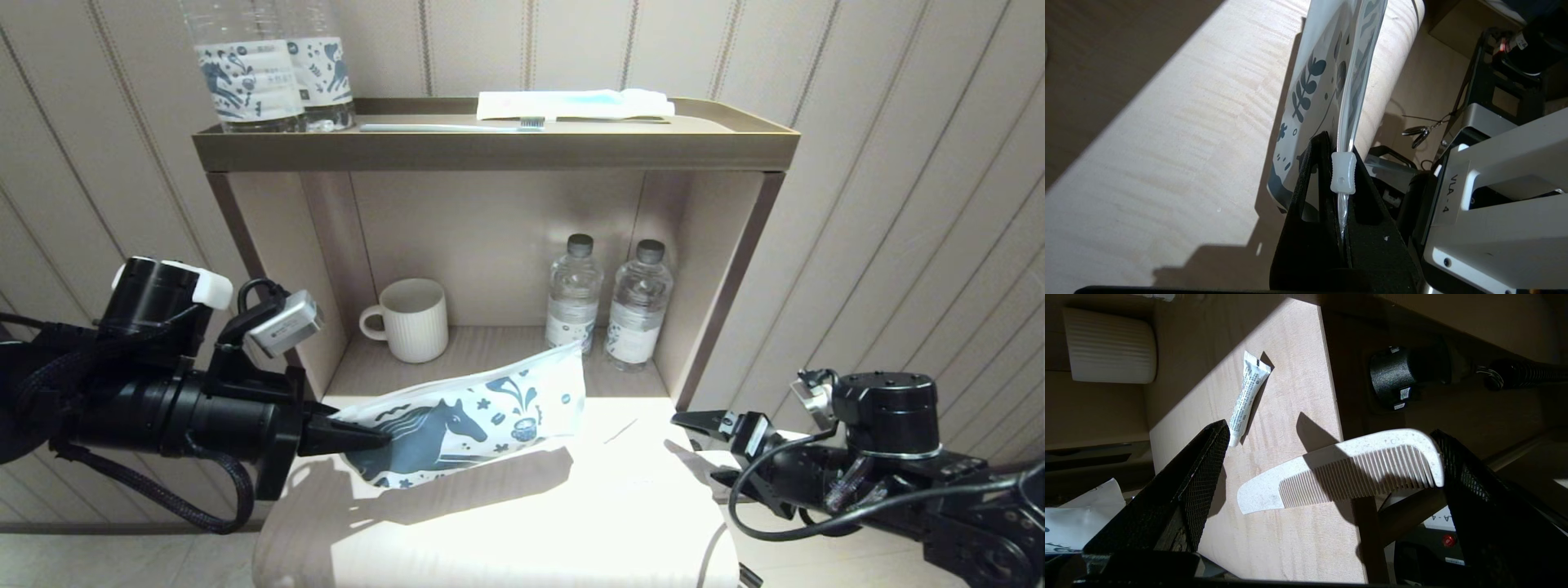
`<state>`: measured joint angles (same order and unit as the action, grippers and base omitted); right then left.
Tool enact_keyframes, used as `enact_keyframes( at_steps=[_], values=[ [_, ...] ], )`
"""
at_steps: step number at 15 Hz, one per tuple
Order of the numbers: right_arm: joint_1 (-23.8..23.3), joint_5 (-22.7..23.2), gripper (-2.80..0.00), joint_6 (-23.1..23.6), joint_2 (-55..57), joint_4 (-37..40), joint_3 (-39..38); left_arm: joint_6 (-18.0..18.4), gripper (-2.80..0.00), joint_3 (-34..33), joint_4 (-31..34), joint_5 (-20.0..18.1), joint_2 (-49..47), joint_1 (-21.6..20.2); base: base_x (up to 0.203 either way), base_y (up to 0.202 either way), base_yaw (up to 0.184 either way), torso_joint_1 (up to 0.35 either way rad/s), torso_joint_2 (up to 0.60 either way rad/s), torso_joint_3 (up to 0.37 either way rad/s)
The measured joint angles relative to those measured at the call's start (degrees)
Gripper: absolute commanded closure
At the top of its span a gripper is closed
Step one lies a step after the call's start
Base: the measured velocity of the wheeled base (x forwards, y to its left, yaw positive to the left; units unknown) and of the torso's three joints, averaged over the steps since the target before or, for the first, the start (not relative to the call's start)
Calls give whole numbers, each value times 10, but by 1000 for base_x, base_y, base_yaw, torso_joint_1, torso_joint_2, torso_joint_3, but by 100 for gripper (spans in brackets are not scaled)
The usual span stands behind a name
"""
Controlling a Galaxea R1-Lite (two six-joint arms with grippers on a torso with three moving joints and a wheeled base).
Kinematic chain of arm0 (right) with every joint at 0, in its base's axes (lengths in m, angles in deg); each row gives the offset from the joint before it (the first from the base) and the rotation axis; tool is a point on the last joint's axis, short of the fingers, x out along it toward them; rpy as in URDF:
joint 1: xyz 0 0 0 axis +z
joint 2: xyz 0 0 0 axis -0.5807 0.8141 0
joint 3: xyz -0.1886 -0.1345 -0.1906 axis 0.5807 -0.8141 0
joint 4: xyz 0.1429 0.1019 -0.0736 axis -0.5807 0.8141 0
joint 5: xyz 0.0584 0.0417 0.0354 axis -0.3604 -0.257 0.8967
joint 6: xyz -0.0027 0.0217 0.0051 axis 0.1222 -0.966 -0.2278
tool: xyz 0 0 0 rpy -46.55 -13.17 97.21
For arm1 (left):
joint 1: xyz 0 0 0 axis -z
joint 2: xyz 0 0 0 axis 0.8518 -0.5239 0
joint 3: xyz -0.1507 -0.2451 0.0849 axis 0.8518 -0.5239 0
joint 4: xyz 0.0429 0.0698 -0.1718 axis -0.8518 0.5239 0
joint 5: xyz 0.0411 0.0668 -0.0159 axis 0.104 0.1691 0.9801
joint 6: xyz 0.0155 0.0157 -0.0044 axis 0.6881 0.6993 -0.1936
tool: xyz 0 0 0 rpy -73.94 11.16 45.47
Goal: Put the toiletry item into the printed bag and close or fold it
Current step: Pick up the comb
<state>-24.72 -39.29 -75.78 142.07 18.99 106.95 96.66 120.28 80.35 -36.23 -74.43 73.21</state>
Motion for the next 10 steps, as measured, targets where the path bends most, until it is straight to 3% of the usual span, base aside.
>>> enact_keyframes(
  at_steps=[5,10],
  values=[
    [-2,-2,-280,-1,1,0,6,1,0,-1,0,-1,0,0,0,0,0,0,0,0],
    [-3,-25,-280,-33,-14,-44,-5,1,0,-3,0,-1,0,2,0,0,0,0,0,0]
  ],
)
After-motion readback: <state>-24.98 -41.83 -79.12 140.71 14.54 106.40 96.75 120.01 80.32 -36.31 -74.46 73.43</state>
